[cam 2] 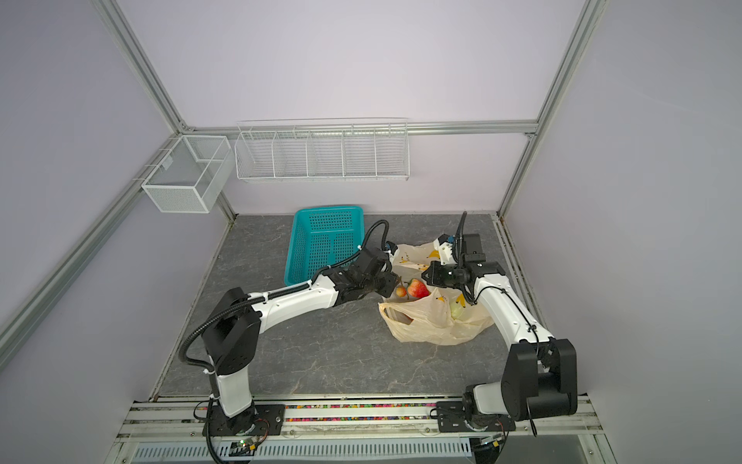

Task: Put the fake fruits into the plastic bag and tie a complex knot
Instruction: 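Carry the round peach into the bag held by the right gripper, then open the left gripper to release the round peach in the bag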

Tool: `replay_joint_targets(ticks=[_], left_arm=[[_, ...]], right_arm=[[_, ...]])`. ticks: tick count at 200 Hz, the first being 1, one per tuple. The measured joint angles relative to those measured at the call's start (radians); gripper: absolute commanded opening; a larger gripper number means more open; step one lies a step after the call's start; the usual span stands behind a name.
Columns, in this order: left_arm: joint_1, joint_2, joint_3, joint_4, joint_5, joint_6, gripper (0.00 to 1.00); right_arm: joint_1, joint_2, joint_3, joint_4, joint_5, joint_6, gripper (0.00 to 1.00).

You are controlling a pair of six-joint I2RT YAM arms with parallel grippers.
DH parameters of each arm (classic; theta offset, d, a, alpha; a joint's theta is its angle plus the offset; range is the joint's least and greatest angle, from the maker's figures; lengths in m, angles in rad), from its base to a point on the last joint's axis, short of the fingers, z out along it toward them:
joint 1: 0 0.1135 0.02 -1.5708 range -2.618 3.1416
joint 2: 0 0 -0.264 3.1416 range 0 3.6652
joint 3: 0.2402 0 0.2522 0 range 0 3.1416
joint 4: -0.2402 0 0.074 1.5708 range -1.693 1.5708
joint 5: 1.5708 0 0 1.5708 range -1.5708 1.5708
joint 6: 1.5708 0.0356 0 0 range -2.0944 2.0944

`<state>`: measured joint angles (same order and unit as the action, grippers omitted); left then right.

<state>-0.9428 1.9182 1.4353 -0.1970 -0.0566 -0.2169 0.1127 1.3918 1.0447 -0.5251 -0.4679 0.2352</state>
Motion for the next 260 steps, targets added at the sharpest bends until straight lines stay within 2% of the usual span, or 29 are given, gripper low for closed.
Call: replay_joint_targets(ticks=[36, 100, 121, 147, 212, 240, 260], left_arm=[[-0.007, 0.093, 0.014, 0.117, 0.015, -0.031, 0.45], [-0.03, 0.167, 0.014, 0.195, 0.07, -0.059, 0.66], [-0.03, 0.161, 0.011, 0.203, 0.077, -0.048, 0.69], [-0.029, 0.116, -0.027, 0.194, 0.079, -0.025, 0.68], [-0.029, -0.196, -0.248, 0.162, 0.111, -0.014, 0.5], [-0.029, -0.302, -0.361, 0.162, 0.094, -0.069, 0.46], [-0.029, -0.361, -0.455, 0.162, 0.05, -0.173, 0.45]], right_arm=[[0.0, 0.0, 0.0, 0.0, 0.0, 0.0, 0.07], [0.0, 0.0, 0.0, 0.0, 0.0, 0.0, 0.07], [0.0, 0.0, 0.0, 0.0, 0.0, 0.0, 0.07], [0.0, 0.0, 0.0, 0.0, 0.0, 0.0, 0.07], [0.0, 0.0, 0.0, 0.0, 0.001, 0.0, 0.07], [0.0, 0.0, 0.0, 0.0, 0.003, 0.0, 0.07], [0.0, 0.0, 0.0, 0.0, 0.005, 0.0, 0.07]])
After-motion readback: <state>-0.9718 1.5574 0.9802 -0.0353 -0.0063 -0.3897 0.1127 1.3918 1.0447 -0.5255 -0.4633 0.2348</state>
